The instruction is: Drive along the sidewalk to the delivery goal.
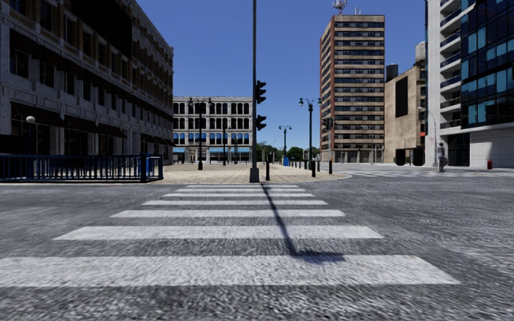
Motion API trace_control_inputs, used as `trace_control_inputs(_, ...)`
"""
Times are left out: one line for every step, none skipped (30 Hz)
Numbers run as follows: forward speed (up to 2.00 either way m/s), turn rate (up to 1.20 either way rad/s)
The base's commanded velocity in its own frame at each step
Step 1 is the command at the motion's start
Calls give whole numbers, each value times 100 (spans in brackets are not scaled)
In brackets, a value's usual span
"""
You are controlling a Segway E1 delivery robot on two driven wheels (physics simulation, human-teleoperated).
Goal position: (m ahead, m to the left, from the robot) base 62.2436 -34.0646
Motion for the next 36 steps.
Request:
trace_control_inputs(200, 6)
trace_control_inputs(200, 27)
trace_control_inputs(200, 27)
trace_control_inputs(200, 47)
trace_control_inputs(200, 53)
trace_control_inputs(200, 55)
trace_control_inputs(200, 55)
trace_control_inputs(200, 55)
trace_control_inputs(200, 55)
trace_control_inputs(200, 46)
trace_control_inputs(200, 46)
trace_control_inputs(200, 4)
trace_control_inputs(200, 0)
trace_control_inputs(200, 0)
trace_control_inputs(200, 0)
trace_control_inputs(200, 0)
trace_control_inputs(200, 0)
trace_control_inputs(200, 0)
trace_control_inputs(200, 0)
trace_control_inputs(200, 0)
trace_control_inputs(200, 0)
trace_control_inputs(200, 0)
trace_control_inputs(200, 0)
trace_control_inputs(200, 0)
trace_control_inputs(200, 0)
trace_control_inputs(200, 0)
trace_control_inputs(200, 0)
trace_control_inputs(200, 0)
trace_control_inputs(200, 0)
trace_control_inputs(200, 0)
trace_control_inputs(200, 2)
trace_control_inputs(200, 19)
trace_control_inputs(200, 39)
trace_control_inputs(200, 45)
trace_control_inputs(200, 45)
trace_control_inputs(200, 47)
